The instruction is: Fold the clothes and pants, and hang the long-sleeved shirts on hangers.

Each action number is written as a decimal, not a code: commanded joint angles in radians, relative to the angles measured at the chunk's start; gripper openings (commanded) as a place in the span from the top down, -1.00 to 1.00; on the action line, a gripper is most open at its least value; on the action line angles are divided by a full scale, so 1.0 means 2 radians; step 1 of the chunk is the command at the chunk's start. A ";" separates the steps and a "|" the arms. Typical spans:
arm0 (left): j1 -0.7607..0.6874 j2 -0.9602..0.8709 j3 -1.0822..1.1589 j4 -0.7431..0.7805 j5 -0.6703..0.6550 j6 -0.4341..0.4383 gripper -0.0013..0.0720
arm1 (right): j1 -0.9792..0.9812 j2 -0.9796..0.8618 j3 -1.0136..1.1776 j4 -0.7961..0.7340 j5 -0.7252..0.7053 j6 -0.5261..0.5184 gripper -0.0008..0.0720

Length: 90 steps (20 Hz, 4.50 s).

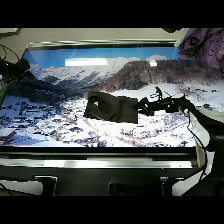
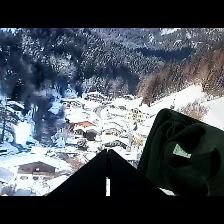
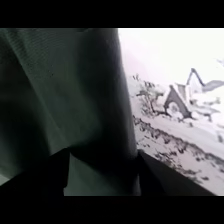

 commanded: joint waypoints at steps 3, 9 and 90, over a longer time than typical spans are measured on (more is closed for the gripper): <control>0.000 0.000 0.000 0.000 0.000 0.000 0.92 | 0.020 -0.012 -0.002 0.024 -0.029 -0.016 0.73; -0.002 0.000 0.000 0.000 0.000 0.000 0.92 | -0.020 0.055 0.098 -0.010 -0.035 0.041 0.90; -0.022 0.003 0.000 -0.013 -0.031 0.010 0.92 | -0.271 0.370 -0.025 -0.496 0.018 0.309 0.31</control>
